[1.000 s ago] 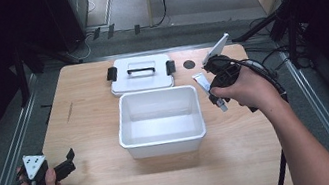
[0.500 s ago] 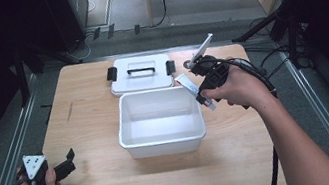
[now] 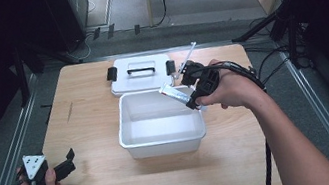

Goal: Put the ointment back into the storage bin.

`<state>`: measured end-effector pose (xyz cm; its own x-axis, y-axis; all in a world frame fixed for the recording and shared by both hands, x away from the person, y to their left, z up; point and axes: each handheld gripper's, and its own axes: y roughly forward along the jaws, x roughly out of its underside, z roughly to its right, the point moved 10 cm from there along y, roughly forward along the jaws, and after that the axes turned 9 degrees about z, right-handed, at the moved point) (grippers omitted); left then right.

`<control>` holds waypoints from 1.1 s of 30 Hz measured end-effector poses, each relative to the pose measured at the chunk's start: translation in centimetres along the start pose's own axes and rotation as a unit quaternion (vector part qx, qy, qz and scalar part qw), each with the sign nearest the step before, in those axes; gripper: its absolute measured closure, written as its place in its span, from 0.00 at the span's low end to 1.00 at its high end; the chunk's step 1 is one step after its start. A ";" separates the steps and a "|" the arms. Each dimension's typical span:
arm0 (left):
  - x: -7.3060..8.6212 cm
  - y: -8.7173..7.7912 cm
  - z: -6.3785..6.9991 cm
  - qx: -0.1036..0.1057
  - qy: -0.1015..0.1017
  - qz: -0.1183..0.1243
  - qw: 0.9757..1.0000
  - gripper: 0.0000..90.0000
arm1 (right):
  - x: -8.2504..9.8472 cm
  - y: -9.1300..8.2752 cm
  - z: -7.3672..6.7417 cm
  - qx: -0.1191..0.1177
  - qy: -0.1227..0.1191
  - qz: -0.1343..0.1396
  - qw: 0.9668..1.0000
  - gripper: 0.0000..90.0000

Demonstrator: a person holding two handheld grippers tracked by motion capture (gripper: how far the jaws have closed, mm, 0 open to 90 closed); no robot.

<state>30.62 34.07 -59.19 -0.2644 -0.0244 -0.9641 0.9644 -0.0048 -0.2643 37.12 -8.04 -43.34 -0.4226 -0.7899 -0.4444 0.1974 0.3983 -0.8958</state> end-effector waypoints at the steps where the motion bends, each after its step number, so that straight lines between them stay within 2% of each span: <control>1: 0.0 0.0 0.0 0.000 0.000 0.000 1.000 0.00 | 0.0 0.1 -0.1 -0.003 -0.012 -0.002 1.000 0.81; 5: 0.0 0.0 0.0 0.000 0.001 0.000 1.000 0.00 | 0.1 0.6 -0.6 -0.018 -0.056 -0.001 0.998 0.81; 8: 0.0 0.0 0.0 -0.001 0.001 -0.001 1.000 0.00 | 0.2 1.0 -1.0 -0.027 -0.088 -0.003 0.996 0.81; 9: 0.0 0.0 0.0 -0.001 0.001 -0.001 1.000 0.00 | 0.2 1.0 -1.0 -0.027 -0.088 -0.003 0.996 0.81; 10: 0.0 0.0 0.0 -0.001 0.002 0.000 1.000 0.00 | 0.2 1.3 -1.3 -0.033 -0.106 -0.006 0.994 0.81; 13: 0.0 0.0 0.0 -0.001 0.000 0.000 1.000 0.00 | 0.2 1.6 -1.5 -0.037 -0.119 -0.012 0.992 0.81; 14: 0.0 0.0 0.0 -0.001 0.000 0.000 1.000 0.00 | 0.2 1.9 -1.6 -0.038 -0.132 -0.015 0.990 0.81; 15: 0.0 0.0 0.0 -0.001 0.000 0.000 1.000 0.00 | 0.2 1.9 -1.6 -0.038 -0.132 -0.015 0.990 0.81; 17: 0.0 0.0 0.0 0.000 0.000 0.000 1.000 0.00 | 0.3 2.4 -1.8 -0.043 -0.148 -0.024 0.988 0.81; 22: 0.0 0.0 0.0 -0.001 -0.001 0.000 1.000 0.00 | 0.4 3.2 -2.0 -0.046 -0.160 -0.035 0.985 0.81; 33: 0.0 0.0 0.0 0.000 -0.001 0.001 1.000 0.00 | 1.0 4.7 -2.2 -0.054 -0.158 -0.046 0.985 0.81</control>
<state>30.62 34.06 -59.19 -0.2626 -0.0261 -0.9646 0.9649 -0.0041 -0.2626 35.64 -5.91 -48.01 -0.1349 -0.9240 -0.3577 0.0685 0.3514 -0.9337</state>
